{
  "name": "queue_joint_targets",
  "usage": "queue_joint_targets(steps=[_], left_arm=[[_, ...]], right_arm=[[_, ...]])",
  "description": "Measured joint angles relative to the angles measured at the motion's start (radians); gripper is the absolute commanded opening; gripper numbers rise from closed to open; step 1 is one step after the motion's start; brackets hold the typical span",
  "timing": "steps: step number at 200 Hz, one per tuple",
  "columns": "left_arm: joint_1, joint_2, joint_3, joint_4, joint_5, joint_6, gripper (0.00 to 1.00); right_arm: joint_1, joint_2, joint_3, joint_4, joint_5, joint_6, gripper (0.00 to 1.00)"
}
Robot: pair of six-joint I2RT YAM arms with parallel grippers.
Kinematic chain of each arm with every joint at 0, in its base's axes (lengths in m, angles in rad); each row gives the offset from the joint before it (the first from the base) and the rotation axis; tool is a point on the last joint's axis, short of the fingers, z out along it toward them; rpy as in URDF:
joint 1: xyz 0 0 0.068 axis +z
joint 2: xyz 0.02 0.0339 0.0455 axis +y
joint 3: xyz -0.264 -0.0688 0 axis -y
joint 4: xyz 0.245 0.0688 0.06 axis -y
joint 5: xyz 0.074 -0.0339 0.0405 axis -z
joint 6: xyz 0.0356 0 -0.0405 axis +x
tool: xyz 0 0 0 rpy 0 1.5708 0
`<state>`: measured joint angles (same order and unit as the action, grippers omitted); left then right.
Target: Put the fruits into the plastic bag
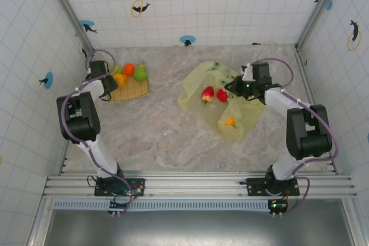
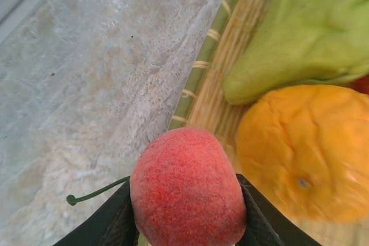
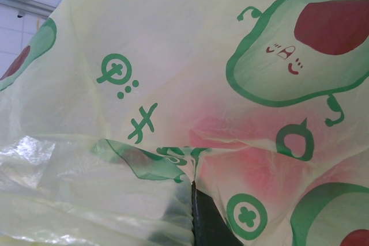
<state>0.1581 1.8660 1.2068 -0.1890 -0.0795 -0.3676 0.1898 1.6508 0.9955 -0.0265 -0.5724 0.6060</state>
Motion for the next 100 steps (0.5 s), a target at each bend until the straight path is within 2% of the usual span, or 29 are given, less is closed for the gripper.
queue_joint_targets(steps=[57, 100], left_arm=[[-0.031, -0.308, -0.199, 0.031, 0.09, -0.045, 0.39], [-0.232, -0.488, -0.266, 0.034, 0.119, -0.063, 0.39]], right_arm=[[0.0, 0.0, 0.0, 0.0, 0.0, 0.0, 0.0], [0.0, 0.0, 0.0, 0.0, -0.001, -0.001, 0.0]])
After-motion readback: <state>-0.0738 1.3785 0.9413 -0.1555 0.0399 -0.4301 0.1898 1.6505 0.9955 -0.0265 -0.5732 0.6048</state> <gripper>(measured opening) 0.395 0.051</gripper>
